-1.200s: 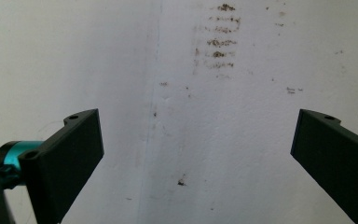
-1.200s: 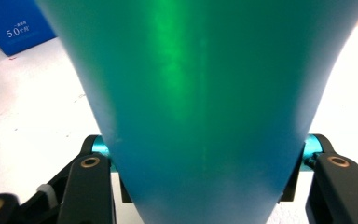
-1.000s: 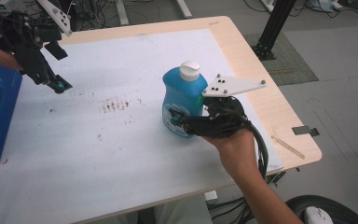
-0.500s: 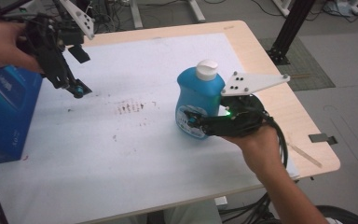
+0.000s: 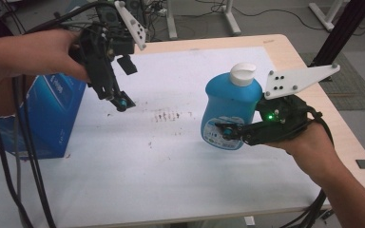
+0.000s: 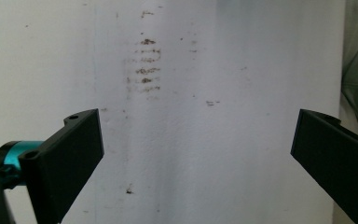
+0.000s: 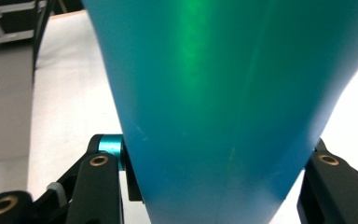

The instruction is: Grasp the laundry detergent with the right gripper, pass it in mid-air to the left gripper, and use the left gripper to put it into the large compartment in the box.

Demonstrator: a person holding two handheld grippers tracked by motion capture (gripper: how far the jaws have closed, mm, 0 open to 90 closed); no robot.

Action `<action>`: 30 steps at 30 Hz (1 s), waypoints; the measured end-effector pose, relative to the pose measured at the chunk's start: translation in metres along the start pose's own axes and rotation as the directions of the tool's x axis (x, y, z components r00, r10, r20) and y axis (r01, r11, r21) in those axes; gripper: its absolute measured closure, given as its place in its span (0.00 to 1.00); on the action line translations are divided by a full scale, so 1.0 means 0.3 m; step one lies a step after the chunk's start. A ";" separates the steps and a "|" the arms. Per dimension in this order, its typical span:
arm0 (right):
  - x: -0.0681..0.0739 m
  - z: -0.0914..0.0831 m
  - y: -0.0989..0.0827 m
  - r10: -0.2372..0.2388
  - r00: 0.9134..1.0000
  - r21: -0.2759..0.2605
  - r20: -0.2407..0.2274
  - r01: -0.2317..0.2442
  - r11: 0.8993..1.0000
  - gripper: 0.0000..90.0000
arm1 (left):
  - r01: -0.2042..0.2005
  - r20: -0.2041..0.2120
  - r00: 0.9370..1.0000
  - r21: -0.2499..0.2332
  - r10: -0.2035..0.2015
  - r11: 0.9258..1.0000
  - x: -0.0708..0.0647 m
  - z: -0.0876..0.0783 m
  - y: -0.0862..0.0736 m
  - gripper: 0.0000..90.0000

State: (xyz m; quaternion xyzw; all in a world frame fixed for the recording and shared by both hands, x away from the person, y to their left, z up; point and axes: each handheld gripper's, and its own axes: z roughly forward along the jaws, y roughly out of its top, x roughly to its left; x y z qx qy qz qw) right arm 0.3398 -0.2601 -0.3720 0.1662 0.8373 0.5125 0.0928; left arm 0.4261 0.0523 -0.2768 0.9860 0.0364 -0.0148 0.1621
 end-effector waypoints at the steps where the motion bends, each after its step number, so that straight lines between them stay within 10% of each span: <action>1: -0.001 0.003 0.006 -0.007 1.000 0.004 -0.011 0.007 1.000 0.51 | -0.004 0.003 1.000 0.000 0.004 1.000 -0.006 -0.002 0.005 0.03; 30: -0.021 0.189 0.153 -0.102 0.972 0.070 -0.212 0.119 0.990 0.51 | -0.072 0.067 0.995 -0.003 0.072 0.997 -0.093 -0.044 0.121 0.03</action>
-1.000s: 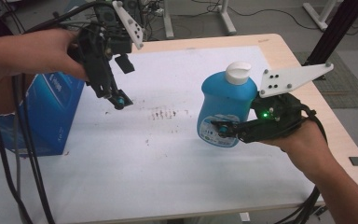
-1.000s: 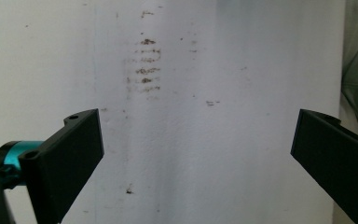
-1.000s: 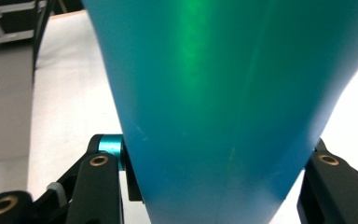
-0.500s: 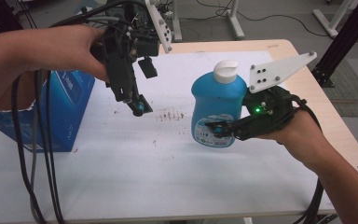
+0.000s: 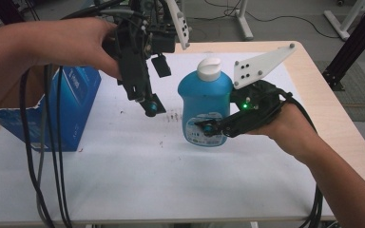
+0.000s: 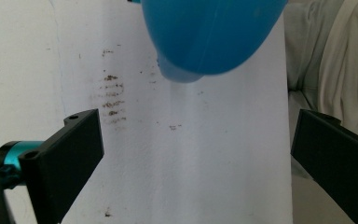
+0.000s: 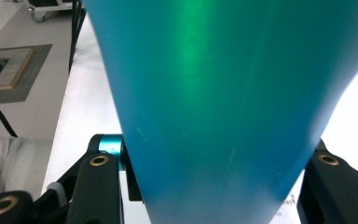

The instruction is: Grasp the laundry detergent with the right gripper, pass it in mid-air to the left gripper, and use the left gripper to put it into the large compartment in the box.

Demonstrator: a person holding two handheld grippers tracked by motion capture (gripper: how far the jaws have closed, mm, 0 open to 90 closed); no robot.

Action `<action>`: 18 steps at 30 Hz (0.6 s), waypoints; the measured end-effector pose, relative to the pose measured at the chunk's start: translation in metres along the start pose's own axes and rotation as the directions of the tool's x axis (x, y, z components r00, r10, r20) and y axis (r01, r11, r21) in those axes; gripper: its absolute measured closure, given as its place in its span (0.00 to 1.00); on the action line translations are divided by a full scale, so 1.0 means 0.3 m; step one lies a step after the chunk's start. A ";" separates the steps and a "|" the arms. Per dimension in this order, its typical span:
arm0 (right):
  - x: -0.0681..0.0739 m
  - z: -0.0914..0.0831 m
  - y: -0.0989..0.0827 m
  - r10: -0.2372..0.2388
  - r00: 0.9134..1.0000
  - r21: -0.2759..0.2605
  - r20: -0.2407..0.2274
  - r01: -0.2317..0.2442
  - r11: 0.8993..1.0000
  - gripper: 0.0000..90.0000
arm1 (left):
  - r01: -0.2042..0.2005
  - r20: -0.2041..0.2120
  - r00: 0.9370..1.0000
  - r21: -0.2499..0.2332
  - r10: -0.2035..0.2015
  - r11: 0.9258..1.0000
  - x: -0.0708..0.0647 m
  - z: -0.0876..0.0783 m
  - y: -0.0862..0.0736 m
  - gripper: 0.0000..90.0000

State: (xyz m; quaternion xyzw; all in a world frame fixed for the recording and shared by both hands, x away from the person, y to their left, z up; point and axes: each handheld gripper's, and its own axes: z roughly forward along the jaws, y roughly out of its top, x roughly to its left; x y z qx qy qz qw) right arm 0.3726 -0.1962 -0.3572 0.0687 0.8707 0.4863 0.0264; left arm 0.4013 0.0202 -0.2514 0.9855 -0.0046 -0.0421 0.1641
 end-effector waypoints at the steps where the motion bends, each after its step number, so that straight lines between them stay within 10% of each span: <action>1: -0.001 0.005 0.002 0.000 1.000 0.002 -0.004 0.000 1.000 0.51 | 0.000 0.001 1.000 -0.003 0.000 1.000 0.000 -0.001 0.001 0.03; 18: -0.007 0.100 0.044 -0.012 0.999 0.027 -0.052 0.013 1.000 0.51 | -0.019 0.002 1.000 -0.004 0.019 1.000 -0.013 0.003 0.031 0.03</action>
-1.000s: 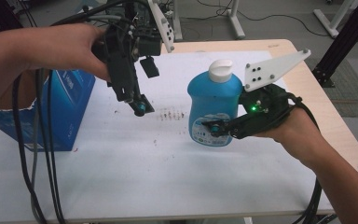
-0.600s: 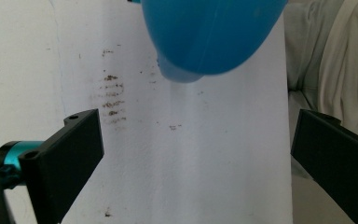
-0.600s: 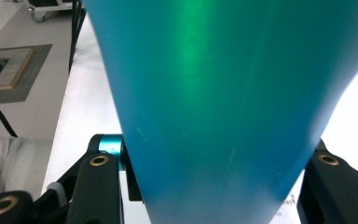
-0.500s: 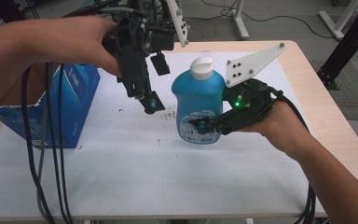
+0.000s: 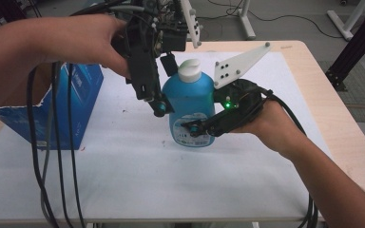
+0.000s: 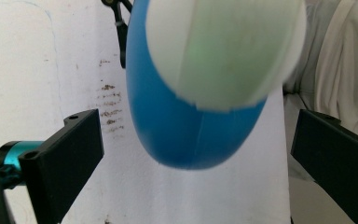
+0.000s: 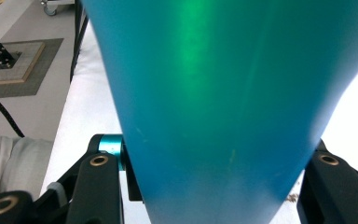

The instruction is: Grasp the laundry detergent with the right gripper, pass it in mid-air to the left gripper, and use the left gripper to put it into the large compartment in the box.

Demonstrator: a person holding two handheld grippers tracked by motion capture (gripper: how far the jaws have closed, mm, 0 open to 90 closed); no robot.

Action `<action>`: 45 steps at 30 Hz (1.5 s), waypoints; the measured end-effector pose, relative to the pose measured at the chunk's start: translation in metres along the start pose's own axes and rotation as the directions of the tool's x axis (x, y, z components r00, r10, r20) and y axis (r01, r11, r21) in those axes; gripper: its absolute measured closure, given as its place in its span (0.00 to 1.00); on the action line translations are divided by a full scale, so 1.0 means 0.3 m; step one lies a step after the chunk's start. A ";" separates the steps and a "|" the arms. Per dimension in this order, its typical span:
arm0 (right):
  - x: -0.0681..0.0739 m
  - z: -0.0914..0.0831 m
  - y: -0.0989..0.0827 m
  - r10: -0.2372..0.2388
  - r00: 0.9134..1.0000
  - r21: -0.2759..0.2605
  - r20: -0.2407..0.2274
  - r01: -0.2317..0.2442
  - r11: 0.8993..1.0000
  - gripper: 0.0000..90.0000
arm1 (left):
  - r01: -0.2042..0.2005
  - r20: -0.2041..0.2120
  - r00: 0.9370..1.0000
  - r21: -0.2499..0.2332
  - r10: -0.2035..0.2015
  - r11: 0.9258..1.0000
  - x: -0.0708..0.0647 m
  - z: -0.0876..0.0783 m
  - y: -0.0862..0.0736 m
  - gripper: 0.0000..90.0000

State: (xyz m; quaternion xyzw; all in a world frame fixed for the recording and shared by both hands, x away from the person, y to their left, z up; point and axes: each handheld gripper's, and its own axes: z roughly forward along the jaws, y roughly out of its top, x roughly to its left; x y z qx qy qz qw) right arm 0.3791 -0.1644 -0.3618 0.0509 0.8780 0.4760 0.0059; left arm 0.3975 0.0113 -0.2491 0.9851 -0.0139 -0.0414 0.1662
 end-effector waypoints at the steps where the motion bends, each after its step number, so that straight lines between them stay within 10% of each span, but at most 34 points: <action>1: 0.000 0.005 0.003 -0.003 1.000 0.004 -0.001 0.003 1.000 0.51 | -0.005 -0.001 1.000 0.002 0.005 1.000 0.001 0.000 0.002 0.03; 19: 0.009 0.057 0.037 -0.008 0.999 0.009 -0.032 0.009 1.000 0.51 | -0.015 0.002 1.000 0.000 0.015 1.000 -0.008 0.009 0.016 0.03; 45: 0.019 0.063 0.041 -0.011 0.999 0.006 -0.036 0.011 1.000 0.51 | -0.073 0.054 0.996 -0.001 0.073 0.997 -0.009 0.019 0.026 0.35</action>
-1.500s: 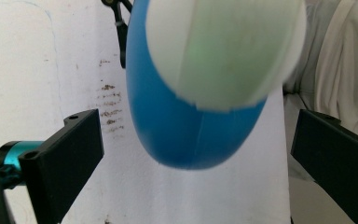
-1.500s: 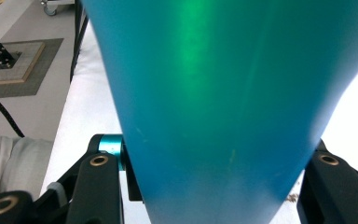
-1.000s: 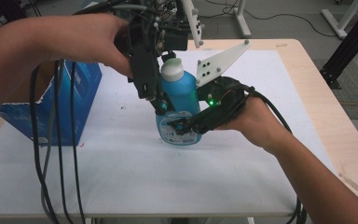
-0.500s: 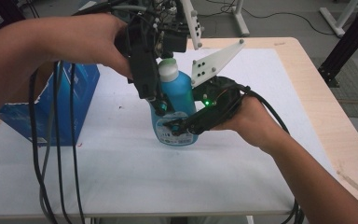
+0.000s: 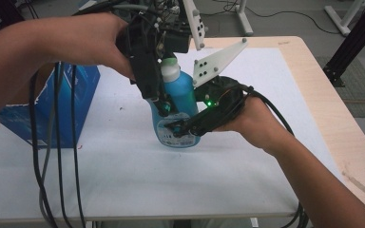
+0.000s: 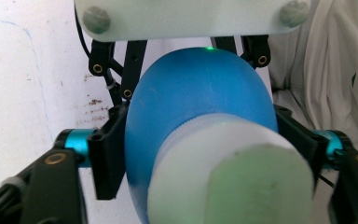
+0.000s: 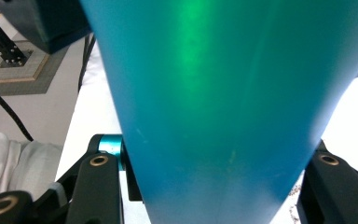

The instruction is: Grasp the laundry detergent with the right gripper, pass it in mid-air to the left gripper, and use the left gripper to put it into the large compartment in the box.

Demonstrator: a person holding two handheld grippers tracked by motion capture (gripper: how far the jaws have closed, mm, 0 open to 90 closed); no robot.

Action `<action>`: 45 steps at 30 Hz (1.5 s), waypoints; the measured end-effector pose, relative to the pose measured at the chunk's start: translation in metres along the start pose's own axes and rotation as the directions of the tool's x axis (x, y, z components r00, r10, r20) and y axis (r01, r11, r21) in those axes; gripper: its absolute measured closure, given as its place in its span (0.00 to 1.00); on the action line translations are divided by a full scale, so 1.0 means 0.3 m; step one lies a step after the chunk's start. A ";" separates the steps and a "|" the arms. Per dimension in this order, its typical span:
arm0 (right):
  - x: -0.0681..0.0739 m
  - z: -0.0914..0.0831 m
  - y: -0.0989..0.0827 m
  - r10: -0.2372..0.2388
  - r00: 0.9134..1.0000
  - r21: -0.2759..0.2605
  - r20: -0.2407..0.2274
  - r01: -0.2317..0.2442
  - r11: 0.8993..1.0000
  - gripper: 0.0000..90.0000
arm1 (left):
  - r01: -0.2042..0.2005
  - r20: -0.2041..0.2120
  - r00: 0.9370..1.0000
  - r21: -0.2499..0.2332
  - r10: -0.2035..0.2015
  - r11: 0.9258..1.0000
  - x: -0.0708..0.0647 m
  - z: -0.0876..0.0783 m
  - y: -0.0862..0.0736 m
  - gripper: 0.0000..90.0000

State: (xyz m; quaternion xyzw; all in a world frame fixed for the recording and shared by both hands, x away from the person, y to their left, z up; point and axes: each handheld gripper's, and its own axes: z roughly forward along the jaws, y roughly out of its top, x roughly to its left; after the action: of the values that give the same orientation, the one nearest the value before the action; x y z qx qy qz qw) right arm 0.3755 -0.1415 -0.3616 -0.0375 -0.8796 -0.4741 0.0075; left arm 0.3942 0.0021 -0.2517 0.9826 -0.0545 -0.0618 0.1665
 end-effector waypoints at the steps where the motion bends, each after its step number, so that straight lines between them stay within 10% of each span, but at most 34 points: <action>1: 0.000 0.000 0.000 0.001 1.000 0.000 0.000 -0.001 1.000 0.51 | 0.002 0.000 1.000 -0.002 -0.002 1.000 0.000 0.001 0.000 0.35; 31: 0.000 -0.008 0.003 0.008 1.000 -0.037 -0.015 -0.009 0.999 0.49 | -0.002 -0.006 1.000 -0.002 0.002 1.000 -0.009 -0.026 0.009 0.42; 38: -0.017 -0.060 0.012 0.086 0.996 -0.095 -0.011 -0.086 0.992 0.24 | -0.001 -0.005 1.000 0.027 0.001 1.000 -0.021 -0.053 0.012 0.42; 45: -0.020 -0.139 -0.003 0.120 0.990 -0.023 0.074 -0.118 0.993 0.13 | 0.052 -0.046 0.998 0.033 -0.050 0.998 -0.023 -0.112 -0.016 0.42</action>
State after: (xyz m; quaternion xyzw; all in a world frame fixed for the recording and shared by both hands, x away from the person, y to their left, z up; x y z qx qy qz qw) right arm 0.3805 -0.1771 -0.3397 -0.1079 -0.8712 -0.4790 0.0022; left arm 0.3925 0.0181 -0.2211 0.9875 -0.0267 -0.0430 0.1492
